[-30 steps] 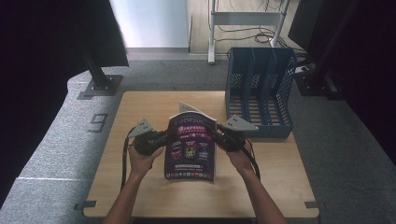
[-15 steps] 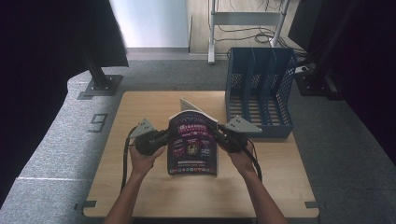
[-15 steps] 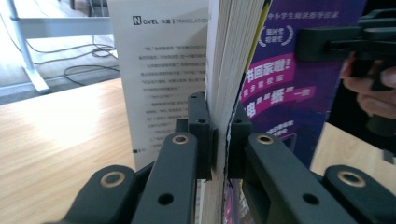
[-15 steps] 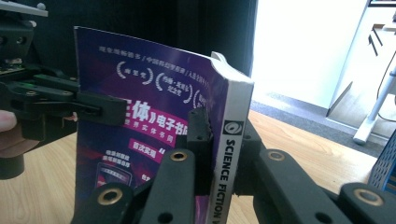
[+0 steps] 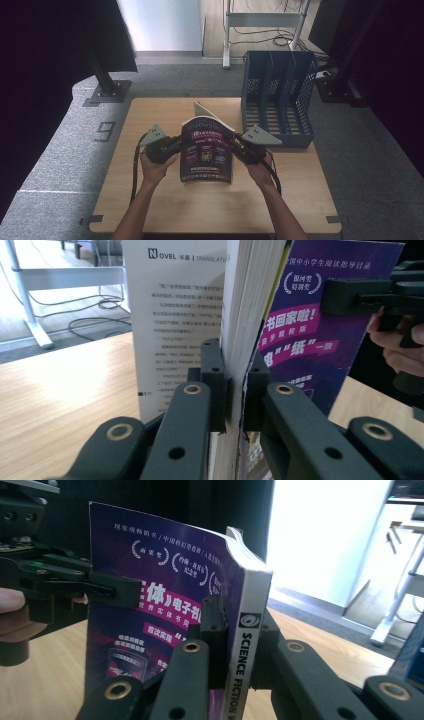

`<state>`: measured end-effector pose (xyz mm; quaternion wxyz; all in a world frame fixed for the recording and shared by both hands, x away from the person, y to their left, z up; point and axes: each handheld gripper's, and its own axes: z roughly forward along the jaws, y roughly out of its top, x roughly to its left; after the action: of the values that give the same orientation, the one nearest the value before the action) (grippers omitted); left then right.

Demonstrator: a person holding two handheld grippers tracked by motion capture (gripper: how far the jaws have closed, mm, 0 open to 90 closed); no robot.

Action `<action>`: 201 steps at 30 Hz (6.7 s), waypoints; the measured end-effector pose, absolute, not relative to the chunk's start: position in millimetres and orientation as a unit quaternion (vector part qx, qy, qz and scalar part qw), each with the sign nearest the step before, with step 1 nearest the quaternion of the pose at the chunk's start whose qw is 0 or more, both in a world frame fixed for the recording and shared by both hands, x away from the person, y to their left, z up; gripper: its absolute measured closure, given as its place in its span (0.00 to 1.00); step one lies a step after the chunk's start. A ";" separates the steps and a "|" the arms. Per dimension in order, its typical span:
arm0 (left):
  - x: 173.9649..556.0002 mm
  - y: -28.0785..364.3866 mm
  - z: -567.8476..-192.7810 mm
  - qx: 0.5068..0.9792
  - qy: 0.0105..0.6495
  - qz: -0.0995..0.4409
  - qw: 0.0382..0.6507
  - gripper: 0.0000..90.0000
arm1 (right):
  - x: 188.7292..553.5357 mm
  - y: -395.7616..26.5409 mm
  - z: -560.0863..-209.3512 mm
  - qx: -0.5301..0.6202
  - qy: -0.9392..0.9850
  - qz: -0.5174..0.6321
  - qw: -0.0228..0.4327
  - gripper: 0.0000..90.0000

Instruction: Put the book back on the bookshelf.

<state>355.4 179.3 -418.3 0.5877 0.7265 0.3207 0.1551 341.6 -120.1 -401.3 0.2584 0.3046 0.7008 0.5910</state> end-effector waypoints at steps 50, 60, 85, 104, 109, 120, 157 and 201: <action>352.3 191.1 -432.3 0.712 0.335 0.126 0.604 0.91 | 356.0 -94.5 -430.4 0.271 0.747 0.574 0.199 0.86; 350.7 190.9 -437.3 0.716 0.338 0.142 0.593 0.76 | 353.1 -95.8 -431.9 0.260 0.749 0.575 0.201 0.90; 354.0 180.2 -448.4 0.729 0.355 0.154 0.565 0.56 | 347.5 -101.6 -431.9 0.252 0.750 0.579 0.195 0.83; 351.8 184.2 -449.6 0.734 0.360 0.160 0.553 0.54 | 346.1 -97.3 -430.9 0.262 0.739 0.584 0.210 0.91; 350.3 187.9 -451.6 0.735 0.364 0.159 0.550 0.54 | 341.3 -96.5 -426.0 0.264 0.732 0.590 0.216 0.91; 340.3 198.7 -459.8 0.724 0.379 0.156 0.555 0.55 | 339.9 -106.1 -419.0 0.272 0.714 0.608 0.218 0.91; 340.7 204.3 -481.3 0.738 0.394 0.144 0.528 0.56 | 342.9 -120.9 -390.0 0.300 0.674 0.624 0.257 0.91; 344.2 203.3 -491.9 0.754 0.398 0.125 0.508 0.56 | 342.7 -152.9 -361.6 0.335 0.629 0.640 0.286 0.91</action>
<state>344.2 203.3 -491.9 0.5082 0.7538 0.3976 0.1246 342.7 -152.9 -361.6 0.2863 0.3351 0.6289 0.6404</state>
